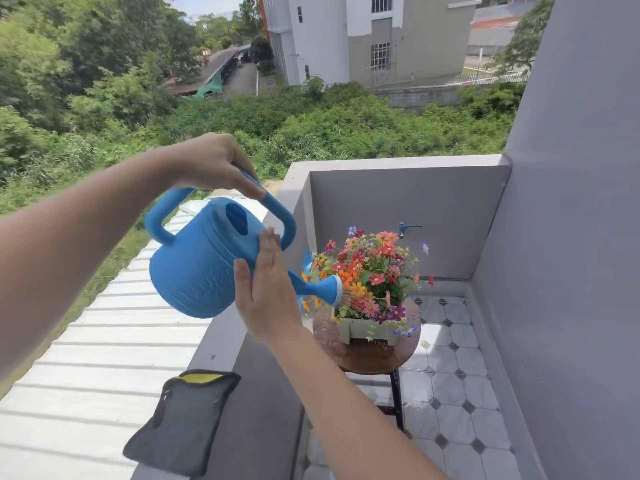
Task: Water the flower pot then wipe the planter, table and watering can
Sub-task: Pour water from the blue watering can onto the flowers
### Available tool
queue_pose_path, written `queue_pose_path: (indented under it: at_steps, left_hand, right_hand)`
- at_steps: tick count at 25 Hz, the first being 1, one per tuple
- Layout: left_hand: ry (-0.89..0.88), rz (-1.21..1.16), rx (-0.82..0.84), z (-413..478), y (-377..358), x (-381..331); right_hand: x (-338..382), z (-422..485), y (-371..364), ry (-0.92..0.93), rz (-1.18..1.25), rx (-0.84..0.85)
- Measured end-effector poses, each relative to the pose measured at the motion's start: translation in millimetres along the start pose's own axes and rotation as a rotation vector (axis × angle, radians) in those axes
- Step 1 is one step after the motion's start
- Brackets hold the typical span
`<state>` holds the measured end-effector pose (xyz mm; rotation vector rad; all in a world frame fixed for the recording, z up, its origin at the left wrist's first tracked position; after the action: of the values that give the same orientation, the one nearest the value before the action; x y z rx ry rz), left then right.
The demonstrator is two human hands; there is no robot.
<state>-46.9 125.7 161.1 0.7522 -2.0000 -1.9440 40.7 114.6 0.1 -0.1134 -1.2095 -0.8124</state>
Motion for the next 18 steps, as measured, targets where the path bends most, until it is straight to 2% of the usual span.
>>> queue_pose_path:
  at_steps: [4,8,13,18]
  left_hand:
    - [-0.010,-0.046,-0.035,10.2,5.1,-10.8]
    - [0.015,-0.037,-0.090,14.4,19.7,-6.2]
    - [0.026,0.007,-0.063,13.3,24.2,-2.1]
    - [-0.016,0.002,-0.009,14.8,18.7,-10.9]
  right_hand:
    - [-6.6,13.2,20.6,0.002,-0.018,-0.057]
    - [-1.1,31.8,23.2,0.010,0.027,-0.010]
    - [5.8,31.1,10.2,-0.014,0.115,0.048]
    - [4.5,22.8,14.0,0.012,0.114,-0.046]
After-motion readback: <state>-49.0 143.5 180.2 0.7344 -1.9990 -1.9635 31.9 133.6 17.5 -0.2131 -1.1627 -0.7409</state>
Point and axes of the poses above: each hand's wrist, its own z-axis towards the middle knuckle, its own y-axis out of the back of the hand, x = y × z, the point moved 7 cm from there along z, towards the middle knuckle, and after that the axes turned 2 degrees about x, right-handed, at the moved point
